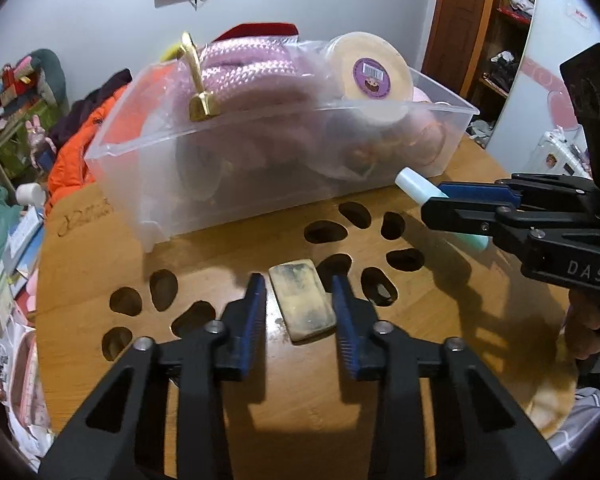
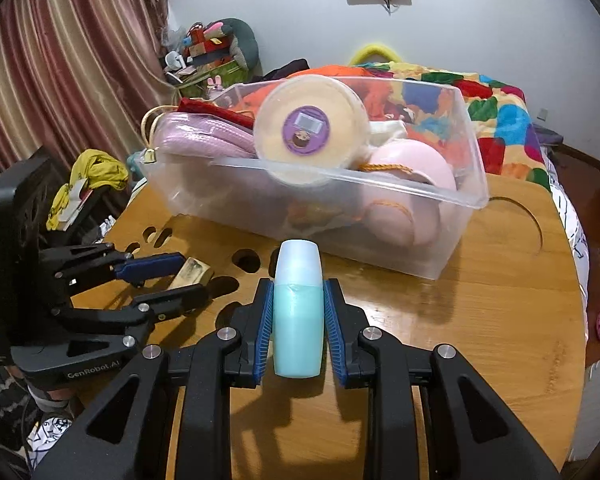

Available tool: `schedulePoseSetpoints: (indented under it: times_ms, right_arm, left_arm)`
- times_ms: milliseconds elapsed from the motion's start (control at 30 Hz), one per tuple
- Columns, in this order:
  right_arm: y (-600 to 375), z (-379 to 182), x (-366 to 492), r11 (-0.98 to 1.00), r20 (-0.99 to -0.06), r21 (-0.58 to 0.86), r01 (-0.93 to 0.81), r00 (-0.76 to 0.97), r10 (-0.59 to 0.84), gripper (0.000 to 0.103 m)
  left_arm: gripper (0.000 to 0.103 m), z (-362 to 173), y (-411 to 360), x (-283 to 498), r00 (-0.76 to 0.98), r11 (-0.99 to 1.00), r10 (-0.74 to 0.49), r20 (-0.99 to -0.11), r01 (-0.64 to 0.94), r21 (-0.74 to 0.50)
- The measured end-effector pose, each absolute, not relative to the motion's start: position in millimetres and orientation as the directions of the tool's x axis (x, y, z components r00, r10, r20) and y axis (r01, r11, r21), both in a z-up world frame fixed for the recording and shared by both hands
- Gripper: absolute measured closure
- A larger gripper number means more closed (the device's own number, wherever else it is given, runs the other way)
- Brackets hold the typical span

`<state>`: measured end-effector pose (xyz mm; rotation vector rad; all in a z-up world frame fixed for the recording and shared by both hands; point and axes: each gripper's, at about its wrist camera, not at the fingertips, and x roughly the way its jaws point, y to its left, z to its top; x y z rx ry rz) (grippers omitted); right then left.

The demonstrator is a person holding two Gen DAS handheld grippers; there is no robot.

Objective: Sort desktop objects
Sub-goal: 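Grasp the small tan bar with the left tool while the right tool grasps the mint-green bottle, then carry the tan bar with the left tool while the right tool carries the mint bottle over the box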

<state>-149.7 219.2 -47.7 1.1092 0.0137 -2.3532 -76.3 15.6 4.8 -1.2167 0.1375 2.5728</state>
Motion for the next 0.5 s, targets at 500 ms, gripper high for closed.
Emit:
schedulePoseSetpoints:
  times_ms: [500]
  right_arm:
    - [215.6, -35.9, -149.7, -0.859, -0.694, 0.221, 0.461, -0.544, -0.471, 0.080]
  left_arm:
    - [0.080, 30.0, -2.0, -69.2, -0.649, -0.954, 0.249, -0.719, -0.294, -0.065]
